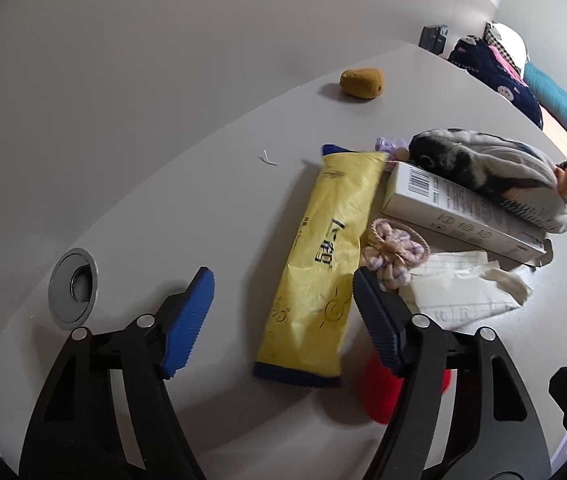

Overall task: Collect trash
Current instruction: 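Grasp the yellow wrapper with the left tool while the right tool grasps the paper slip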

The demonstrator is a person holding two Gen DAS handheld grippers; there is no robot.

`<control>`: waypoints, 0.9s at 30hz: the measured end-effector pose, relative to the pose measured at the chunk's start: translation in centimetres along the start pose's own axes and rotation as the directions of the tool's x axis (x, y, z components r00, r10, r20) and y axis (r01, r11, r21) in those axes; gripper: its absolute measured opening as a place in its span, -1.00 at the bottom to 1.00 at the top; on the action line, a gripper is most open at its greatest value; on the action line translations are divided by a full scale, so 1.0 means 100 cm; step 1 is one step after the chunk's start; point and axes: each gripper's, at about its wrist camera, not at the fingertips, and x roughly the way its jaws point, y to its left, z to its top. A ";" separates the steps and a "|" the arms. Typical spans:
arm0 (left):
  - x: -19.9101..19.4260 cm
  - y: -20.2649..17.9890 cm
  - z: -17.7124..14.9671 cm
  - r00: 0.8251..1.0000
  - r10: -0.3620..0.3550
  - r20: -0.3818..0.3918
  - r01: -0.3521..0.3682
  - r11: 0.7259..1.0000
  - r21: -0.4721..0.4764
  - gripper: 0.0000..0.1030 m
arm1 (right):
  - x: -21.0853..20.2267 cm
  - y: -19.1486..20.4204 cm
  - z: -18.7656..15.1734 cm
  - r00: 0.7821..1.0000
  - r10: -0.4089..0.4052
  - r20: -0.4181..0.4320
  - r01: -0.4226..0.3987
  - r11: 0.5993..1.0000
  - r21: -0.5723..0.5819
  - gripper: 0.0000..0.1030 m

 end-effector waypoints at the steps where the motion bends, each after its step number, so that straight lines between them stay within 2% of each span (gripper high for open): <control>1: 0.002 0.000 0.001 1.000 0.001 -0.002 -0.001 1.000 0.004 0.34 | 0.001 0.000 0.000 1.000 0.002 -0.001 -0.002 1.000 -0.001 0.69; 7: 0.011 -0.001 0.005 1.000 -0.014 -0.008 0.014 0.999 0.032 0.29 | 0.004 0.005 0.002 1.000 0.011 -0.007 -0.011 0.999 -0.037 0.69; 15: 0.013 0.003 0.007 1.000 -0.023 -0.006 0.023 0.999 0.038 -0.20 | 0.008 0.016 0.005 1.000 0.021 -0.006 -0.022 0.994 -0.107 0.69; 19: 0.012 0.009 0.006 1.000 0.002 0.005 -0.002 1.000 0.022 -0.37 | 0.012 0.025 0.007 1.000 0.029 -0.009 -0.030 0.987 -0.156 0.69; 20: 0.010 0.011 0.006 1.000 0.004 0.010 -0.005 1.000 0.019 -0.51 | 0.013 0.027 0.008 1.000 0.030 -0.008 -0.031 0.985 -0.168 0.69; 22: 0.006 0.015 0.005 1.000 0.002 0.019 -0.002 1.000 0.004 -0.54 | 0.017 0.033 0.008 1.000 0.027 -0.009 -0.028 0.978 -0.207 0.69; 27: -0.009 0.024 0.003 0.999 0.000 0.051 0.001 1.000 -0.010 -0.56 | 0.030 0.042 0.013 0.999 0.008 -0.034 -0.018 0.960 -0.280 0.40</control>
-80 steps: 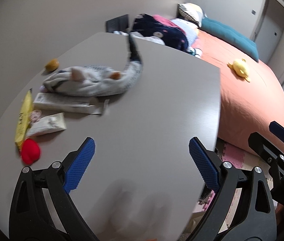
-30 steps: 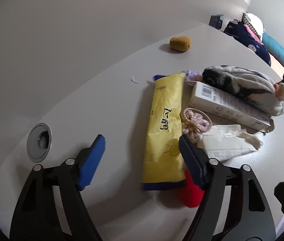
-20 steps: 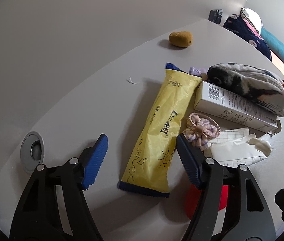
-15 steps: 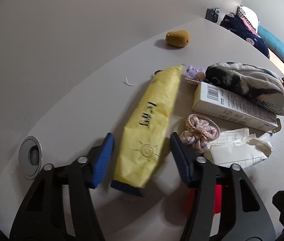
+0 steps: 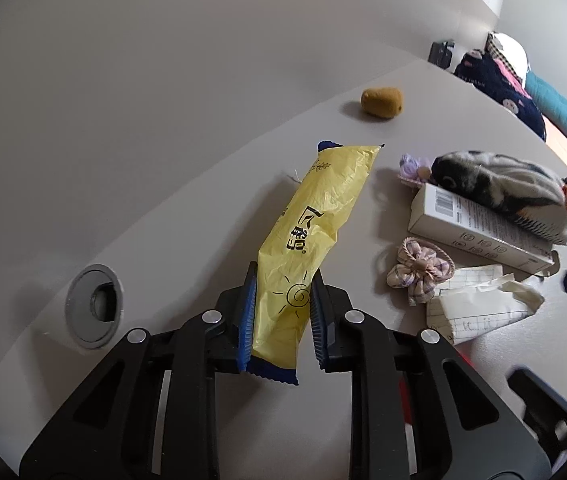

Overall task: Collect trash
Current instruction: 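Grasp the yellow wrapper with the left tool while the right tool grasps the paper slip, then carry the yellow wrapper and paper slip in both tools over the black bin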

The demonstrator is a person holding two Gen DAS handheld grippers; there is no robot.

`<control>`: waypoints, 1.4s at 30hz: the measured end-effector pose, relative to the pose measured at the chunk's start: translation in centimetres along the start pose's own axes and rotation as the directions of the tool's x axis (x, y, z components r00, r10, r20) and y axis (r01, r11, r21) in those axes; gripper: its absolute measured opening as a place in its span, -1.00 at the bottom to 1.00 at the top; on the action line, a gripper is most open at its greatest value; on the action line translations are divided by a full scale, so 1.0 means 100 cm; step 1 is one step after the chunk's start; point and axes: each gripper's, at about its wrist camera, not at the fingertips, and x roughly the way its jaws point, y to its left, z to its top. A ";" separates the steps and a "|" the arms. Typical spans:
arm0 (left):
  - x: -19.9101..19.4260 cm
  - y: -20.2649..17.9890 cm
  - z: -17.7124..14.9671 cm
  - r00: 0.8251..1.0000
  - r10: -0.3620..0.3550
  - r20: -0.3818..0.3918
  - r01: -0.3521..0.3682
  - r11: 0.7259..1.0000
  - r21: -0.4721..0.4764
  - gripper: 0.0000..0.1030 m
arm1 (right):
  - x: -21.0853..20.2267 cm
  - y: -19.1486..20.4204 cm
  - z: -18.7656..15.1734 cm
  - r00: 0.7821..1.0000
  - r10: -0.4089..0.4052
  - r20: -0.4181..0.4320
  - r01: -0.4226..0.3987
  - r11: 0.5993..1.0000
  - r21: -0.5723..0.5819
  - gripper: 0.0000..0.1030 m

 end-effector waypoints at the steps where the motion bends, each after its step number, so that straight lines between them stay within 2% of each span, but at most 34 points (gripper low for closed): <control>1: -0.002 0.000 0.001 1.000 0.000 0.004 0.000 1.000 -0.003 -0.56 | 0.002 0.001 0.000 1.000 -0.006 -0.004 0.006 1.000 -0.011 0.33; 4: -0.010 0.003 0.001 1.000 -0.002 0.017 0.002 1.000 -0.011 -0.56 | 0.009 0.003 0.001 0.999 -0.045 -0.013 0.044 0.997 -0.062 0.29; 12: -0.015 0.006 0.005 1.000 -0.008 0.020 0.009 1.000 -0.029 -0.56 | 0.021 0.021 0.002 0.997 -0.082 -0.003 0.079 0.973 -0.215 0.22; 14: -0.015 0.006 0.005 1.000 -0.011 0.017 0.012 0.999 -0.034 -0.56 | 0.025 0.021 0.002 0.996 -0.084 -0.023 0.077 0.972 -0.222 -0.05; 18: -0.015 0.006 0.005 1.000 -0.007 0.015 0.007 0.999 -0.039 -0.56 | 0.031 0.014 0.001 0.995 -0.076 -0.061 0.063 0.981 -0.185 -0.32; 20: -0.015 0.006 0.005 1.000 -0.004 0.017 0.004 0.999 -0.039 -0.56 | 0.031 0.009 0.000 0.996 -0.059 -0.074 0.047 0.987 -0.155 -0.60; 24: -0.018 0.003 0.004 1.000 -0.004 0.022 0.005 0.999 -0.047 -0.56 | 0.022 0.004 -0.004 0.997 -0.007 -0.076 0.000 0.995 -0.096 -0.72; 33: -0.033 -0.006 -0.004 0.999 -0.002 0.032 0.004 0.999 -0.048 -0.56 | -0.001 -0.006 -0.007 0.998 0.049 -0.046 -0.049 0.999 -0.004 -0.77; 42: -0.066 -0.021 -0.015 0.997 -0.008 0.074 0.011 0.999 -0.039 -0.56 | -0.047 -0.010 -0.013 0.998 0.065 0.025 -0.066 0.998 0.014 -0.77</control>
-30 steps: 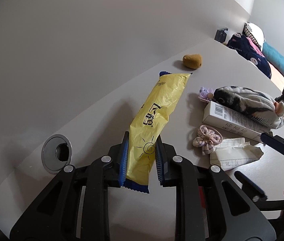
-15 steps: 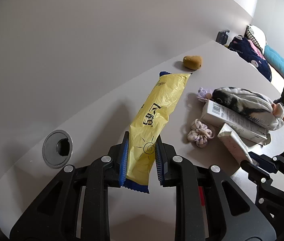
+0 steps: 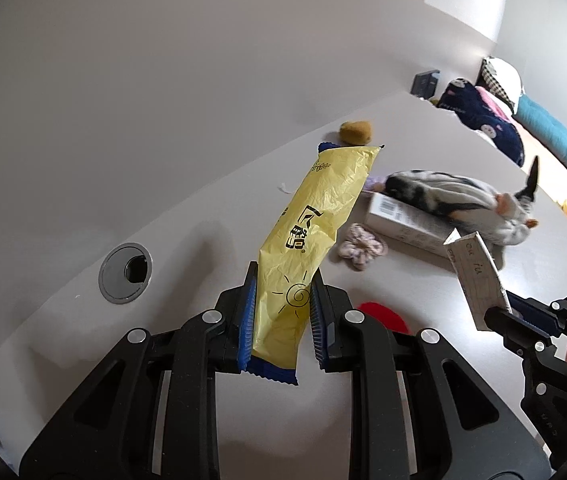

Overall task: Collect trash
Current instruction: 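Carry the yellow wrapper and paper slip in both tools over the black bin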

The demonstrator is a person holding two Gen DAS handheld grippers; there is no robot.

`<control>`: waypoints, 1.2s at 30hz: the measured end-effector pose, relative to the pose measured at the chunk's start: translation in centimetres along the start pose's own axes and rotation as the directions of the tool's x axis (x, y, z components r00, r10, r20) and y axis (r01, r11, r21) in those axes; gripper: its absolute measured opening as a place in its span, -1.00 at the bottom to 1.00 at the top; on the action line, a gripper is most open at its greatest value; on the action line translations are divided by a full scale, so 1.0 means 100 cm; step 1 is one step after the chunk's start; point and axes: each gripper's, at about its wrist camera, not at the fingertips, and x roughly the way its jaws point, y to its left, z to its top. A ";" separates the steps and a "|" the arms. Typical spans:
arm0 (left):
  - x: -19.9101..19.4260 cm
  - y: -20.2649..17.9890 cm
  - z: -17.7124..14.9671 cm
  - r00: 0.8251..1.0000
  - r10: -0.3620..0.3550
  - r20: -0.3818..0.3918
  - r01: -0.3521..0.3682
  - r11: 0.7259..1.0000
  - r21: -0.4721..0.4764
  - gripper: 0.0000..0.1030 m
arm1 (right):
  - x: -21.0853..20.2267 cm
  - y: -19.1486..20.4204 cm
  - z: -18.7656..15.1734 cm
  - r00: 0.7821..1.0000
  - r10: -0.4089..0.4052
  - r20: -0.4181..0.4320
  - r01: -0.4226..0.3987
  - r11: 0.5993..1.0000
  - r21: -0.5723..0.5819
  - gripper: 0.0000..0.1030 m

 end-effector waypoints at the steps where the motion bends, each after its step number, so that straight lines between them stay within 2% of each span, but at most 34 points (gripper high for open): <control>1: -0.004 -0.004 -0.001 1.000 0.000 0.004 0.000 1.000 0.004 -0.56 | -0.006 0.000 -0.002 1.000 -0.001 0.006 0.001 1.000 0.001 -0.77; 9: -0.026 -0.040 -0.009 0.999 -0.034 0.028 0.033 0.999 0.042 -0.56 | -0.044 -0.015 -0.020 0.999 -0.025 0.042 0.024 0.999 0.039 -0.77; 21: -0.042 -0.121 -0.022 0.993 -0.116 0.032 0.109 0.983 0.150 -0.56 | -0.096 -0.065 -0.065 0.991 -0.109 0.072 0.098 0.984 0.146 -0.77; 29: -0.049 -0.185 -0.032 0.982 -0.186 0.018 0.176 0.955 0.238 -0.56 | -0.131 -0.103 -0.104 0.982 -0.175 0.075 0.154 0.961 0.230 -0.77; 36: -0.052 -0.246 -0.044 0.967 -0.253 -0.013 0.244 0.915 0.320 -0.55 | -0.158 -0.140 -0.146 0.969 -0.242 0.053 0.214 0.925 0.314 -0.77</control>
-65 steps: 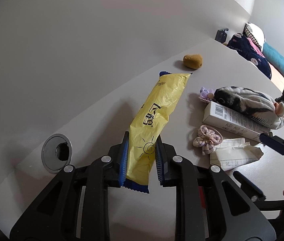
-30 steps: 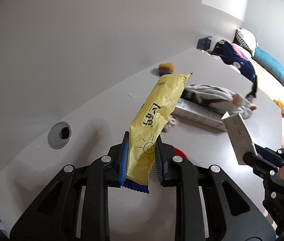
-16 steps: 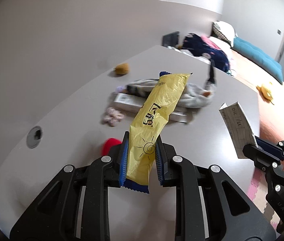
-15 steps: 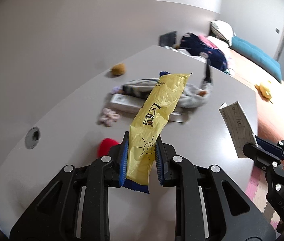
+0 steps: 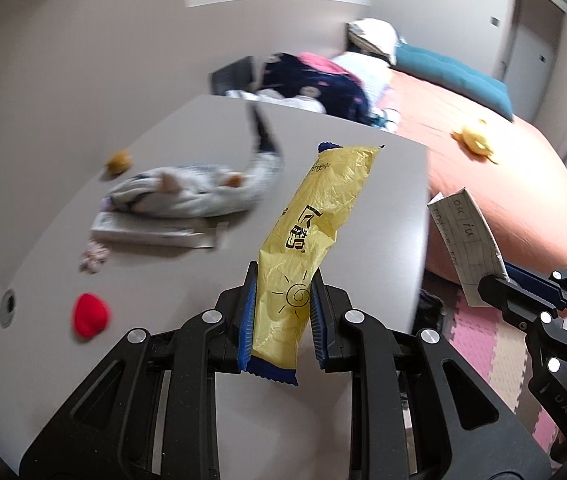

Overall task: Collect trash
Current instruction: 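Carry the yellow wrapper and paper slip in both tools over the black bin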

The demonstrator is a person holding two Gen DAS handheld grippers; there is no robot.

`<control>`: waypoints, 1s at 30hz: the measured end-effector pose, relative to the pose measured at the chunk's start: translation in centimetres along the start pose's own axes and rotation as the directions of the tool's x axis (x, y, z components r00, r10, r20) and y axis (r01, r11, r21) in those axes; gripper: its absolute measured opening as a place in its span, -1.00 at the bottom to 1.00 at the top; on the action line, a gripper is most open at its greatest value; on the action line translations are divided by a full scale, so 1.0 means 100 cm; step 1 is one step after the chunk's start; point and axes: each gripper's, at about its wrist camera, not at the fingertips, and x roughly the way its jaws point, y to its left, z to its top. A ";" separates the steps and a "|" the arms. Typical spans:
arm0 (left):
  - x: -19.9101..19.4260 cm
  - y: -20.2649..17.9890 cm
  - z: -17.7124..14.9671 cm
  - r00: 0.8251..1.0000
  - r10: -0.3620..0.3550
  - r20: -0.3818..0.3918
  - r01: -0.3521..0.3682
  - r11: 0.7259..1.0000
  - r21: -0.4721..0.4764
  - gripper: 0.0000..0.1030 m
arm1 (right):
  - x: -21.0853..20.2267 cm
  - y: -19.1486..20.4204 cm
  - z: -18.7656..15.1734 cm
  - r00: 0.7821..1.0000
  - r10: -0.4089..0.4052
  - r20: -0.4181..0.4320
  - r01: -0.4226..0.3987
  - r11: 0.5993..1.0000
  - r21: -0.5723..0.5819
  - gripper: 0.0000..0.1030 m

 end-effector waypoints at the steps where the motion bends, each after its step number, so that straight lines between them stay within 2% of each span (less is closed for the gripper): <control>1: 0.001 -0.007 0.000 1.000 -0.011 -0.002 0.011 1.000 0.010 -0.56 | -0.003 -0.008 -0.004 1.000 -0.010 -0.001 0.010 1.000 0.013 -0.77; 16: 0.027 -0.129 -0.002 0.990 -0.127 -0.068 0.138 0.971 0.193 -0.55 | -0.033 -0.106 -0.060 0.991 -0.133 -0.029 0.136 0.972 0.194 -0.77; 30: 0.063 -0.197 -0.016 0.974 -0.163 -0.158 0.203 0.938 0.280 -0.54 | -0.041 -0.165 -0.100 0.971 -0.213 -0.105 0.236 0.912 0.336 -0.77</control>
